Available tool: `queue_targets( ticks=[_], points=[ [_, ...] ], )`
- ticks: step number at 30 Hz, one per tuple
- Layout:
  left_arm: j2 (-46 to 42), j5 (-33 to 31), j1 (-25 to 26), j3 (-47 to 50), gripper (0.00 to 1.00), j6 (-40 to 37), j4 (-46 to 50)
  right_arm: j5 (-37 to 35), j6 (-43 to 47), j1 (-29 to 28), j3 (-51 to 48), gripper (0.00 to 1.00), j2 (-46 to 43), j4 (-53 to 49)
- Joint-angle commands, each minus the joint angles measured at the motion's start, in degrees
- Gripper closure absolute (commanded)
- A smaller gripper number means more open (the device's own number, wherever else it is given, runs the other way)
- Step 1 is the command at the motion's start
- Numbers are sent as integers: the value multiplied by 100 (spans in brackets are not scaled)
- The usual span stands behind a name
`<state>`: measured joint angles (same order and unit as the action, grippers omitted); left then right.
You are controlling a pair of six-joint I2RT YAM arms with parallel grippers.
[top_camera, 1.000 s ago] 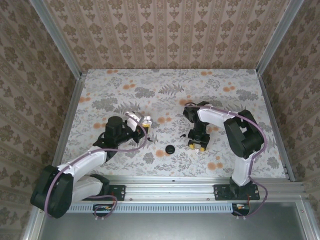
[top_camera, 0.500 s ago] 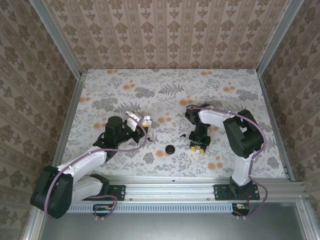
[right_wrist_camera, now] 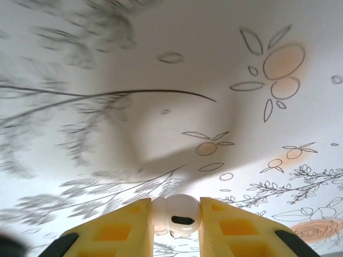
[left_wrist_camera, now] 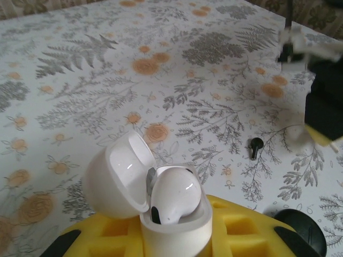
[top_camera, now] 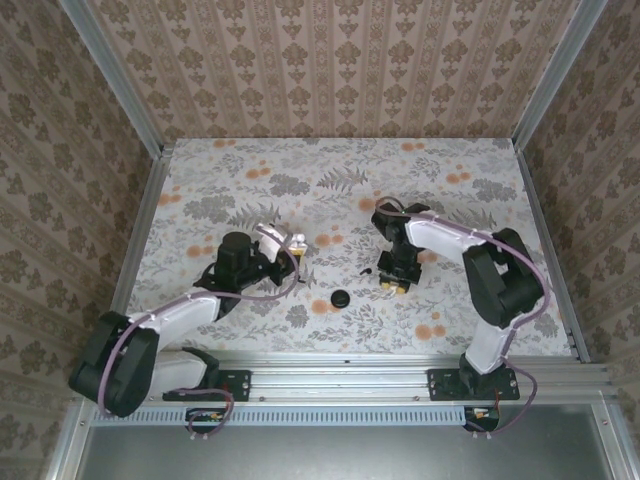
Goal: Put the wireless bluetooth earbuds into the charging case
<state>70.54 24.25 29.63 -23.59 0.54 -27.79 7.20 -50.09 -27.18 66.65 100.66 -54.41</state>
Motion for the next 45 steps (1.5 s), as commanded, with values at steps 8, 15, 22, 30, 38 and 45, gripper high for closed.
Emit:
queue_targets(
  ticks=[8, 15, 22, 30, 38, 45],
  points=[
    [801, 873, 192, 48, 91, 359, -1978, -604, 724, -882, 366, 74, -1223, 2252],
    [1171, 1429, 219, -93, 91, 467, -2571, -822, 1585, -1291, 180, 74, -1751, 3601],
    [1190, 1668, 245, -207, 91, 647, -2836, -1102, 1929, -1610, -89, 74, -1889, 4153],
    [1100, 1550, 245, -225, 91, 904, -3057, -1168, 2020, -1656, -169, 75, -1803, 4330],
    [966, 1460, 245, -258, 91, 955, -3094, -1177, 1992, -1686, -303, 75, -1840, 4386],
    [900, 1435, 245, -268, 91, 1001, -3106, -1131, 1969, -1709, -278, 74, -1749, 4458]
  ],
)
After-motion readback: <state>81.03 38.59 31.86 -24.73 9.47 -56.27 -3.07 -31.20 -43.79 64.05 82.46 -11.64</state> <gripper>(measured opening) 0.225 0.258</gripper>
